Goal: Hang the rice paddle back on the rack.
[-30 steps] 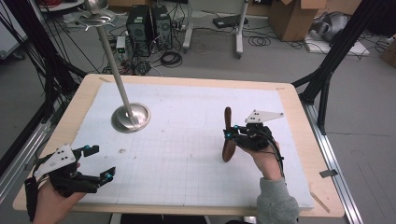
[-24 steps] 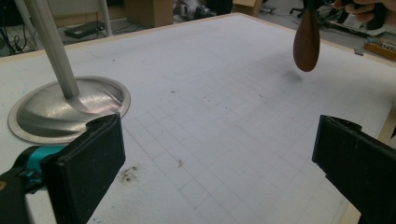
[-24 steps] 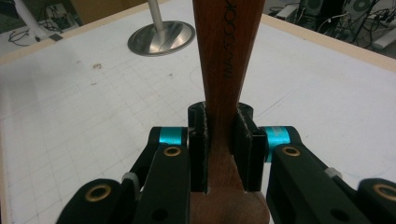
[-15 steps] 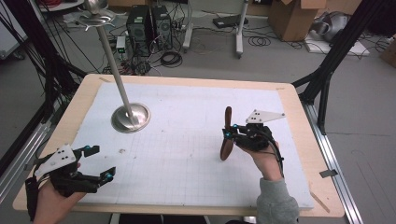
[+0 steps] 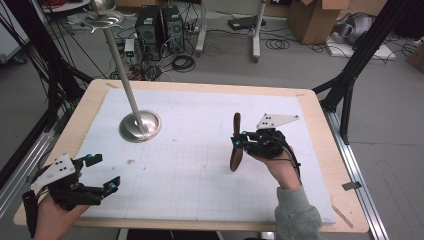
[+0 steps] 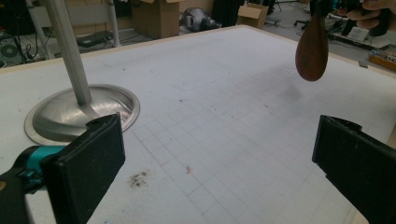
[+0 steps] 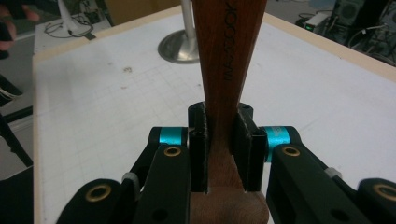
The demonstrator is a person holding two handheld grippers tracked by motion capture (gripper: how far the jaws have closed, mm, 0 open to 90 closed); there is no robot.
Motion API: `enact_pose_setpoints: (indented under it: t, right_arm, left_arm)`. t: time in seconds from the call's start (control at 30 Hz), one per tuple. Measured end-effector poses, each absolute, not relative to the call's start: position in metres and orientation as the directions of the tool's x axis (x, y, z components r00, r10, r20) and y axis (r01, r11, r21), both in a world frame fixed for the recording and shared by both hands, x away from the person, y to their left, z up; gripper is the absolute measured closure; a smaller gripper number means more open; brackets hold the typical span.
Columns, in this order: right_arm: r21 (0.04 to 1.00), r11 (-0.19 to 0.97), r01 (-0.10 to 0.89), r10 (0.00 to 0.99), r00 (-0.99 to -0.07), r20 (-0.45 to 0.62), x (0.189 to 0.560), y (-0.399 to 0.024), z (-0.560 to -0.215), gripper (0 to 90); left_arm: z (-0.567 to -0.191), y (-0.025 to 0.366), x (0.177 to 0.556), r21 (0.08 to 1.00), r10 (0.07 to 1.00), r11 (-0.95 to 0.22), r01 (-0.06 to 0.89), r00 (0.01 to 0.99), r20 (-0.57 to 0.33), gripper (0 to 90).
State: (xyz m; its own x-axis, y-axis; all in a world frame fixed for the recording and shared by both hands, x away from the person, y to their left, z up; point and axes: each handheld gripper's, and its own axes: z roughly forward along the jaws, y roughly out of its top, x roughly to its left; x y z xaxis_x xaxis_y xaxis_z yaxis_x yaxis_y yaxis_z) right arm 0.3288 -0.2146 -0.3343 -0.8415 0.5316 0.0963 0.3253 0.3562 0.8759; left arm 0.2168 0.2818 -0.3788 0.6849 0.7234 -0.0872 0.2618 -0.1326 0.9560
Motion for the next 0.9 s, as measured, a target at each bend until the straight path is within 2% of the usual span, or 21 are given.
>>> enact_pose_setpoints:
  t: [0.3, 0.53, 0.67, 0.9]
  right_arm:
    - [0.864, 0.392, 0.317, 0.508, -0.857, 0.083, 0.335, -0.200, -0.326, 77.2]
    - [0.885, 0.360, 0.295, 0.497, -0.863, 0.085, 0.345, -0.186, -0.312, 77.2]
    - [0.900, 0.321, 0.296, 0.456, -0.881, 0.128, 0.351, -0.175, -0.303, 77.2]
    - [0.898, 0.337, 0.282, 0.474, -0.875, 0.097, 0.361, -0.159, -0.293, 77.2]
  left_arm:
    - [-0.378, 0.286, 0.212, 0.954, 0.727, -0.134, 0.270, 0.680, -0.090, 2.9]
    - [-0.379, 0.288, 0.209, 0.954, 0.723, -0.122, 0.275, 0.683, -0.104, 2.9]
    - [-0.379, 0.285, 0.208, 0.954, 0.719, -0.128, 0.270, 0.688, -0.099, 2.9]
    - [-0.381, 0.285, 0.205, 0.951, 0.721, -0.136, 0.277, 0.686, -0.097, 2.9]
